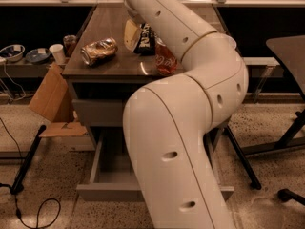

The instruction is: Place blue chip bag into middle drawer

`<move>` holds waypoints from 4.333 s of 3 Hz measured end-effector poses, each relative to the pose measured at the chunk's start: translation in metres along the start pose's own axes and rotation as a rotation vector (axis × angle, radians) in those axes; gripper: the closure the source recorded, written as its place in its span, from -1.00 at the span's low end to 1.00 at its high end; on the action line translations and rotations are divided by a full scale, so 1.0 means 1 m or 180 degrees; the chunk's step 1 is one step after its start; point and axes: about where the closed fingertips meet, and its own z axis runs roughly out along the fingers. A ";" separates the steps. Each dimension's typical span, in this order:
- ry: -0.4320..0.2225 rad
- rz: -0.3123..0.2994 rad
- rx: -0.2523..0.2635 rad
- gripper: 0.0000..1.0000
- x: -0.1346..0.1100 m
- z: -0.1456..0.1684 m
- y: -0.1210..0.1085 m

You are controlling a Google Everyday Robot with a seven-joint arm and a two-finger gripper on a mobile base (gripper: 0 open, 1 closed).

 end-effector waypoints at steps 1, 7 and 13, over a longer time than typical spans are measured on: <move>0.0046 -0.0009 -0.0043 -1.00 0.001 0.011 0.001; 0.0144 -0.0106 -0.0180 0.24 -0.003 0.027 0.011; -0.0613 0.0426 0.0298 1.00 0.012 -0.085 -0.065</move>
Offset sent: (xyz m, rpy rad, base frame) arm 0.0143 0.0011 -0.0155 0.0005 0.0601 -0.0108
